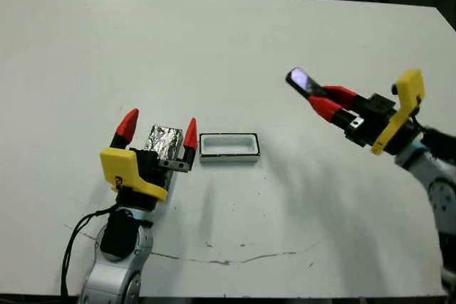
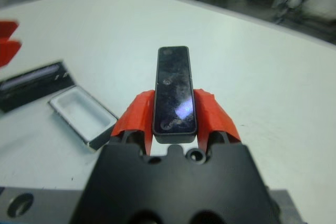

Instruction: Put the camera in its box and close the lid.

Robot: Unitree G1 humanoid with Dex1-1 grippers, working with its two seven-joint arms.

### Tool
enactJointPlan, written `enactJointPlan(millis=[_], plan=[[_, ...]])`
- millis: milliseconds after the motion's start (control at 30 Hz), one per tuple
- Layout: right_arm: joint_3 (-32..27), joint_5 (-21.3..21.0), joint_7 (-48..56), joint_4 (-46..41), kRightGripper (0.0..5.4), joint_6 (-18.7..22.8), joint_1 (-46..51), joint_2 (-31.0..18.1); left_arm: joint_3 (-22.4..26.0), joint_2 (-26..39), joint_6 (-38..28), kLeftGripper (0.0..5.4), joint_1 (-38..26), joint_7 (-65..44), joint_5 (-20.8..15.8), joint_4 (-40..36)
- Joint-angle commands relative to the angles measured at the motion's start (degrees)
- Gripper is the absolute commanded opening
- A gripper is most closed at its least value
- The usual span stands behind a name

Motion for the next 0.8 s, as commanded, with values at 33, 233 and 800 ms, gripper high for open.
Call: enactJointPlan(millis=[33,233,800], plan=[[5.09,-4.0,6.74,6.74,1.69,-1.78,-6.18,-3.1,0.23,-0.03,-0.1,5.4,0.64,0.17,0.22,0.03],[12.18,-8.24,20.38,19.98,1.69,-8.06,-15.48,-0.85,0.16,-0.08,0.03,5.4,0.65,0.55,0.71,-0.13],[21.4,-15.76,36.07,32.7,1.69,-15.18,-24.91,7.86,-0.08,-0.12,0.19,5.4,0.56,0.68,0.89,0.15]])
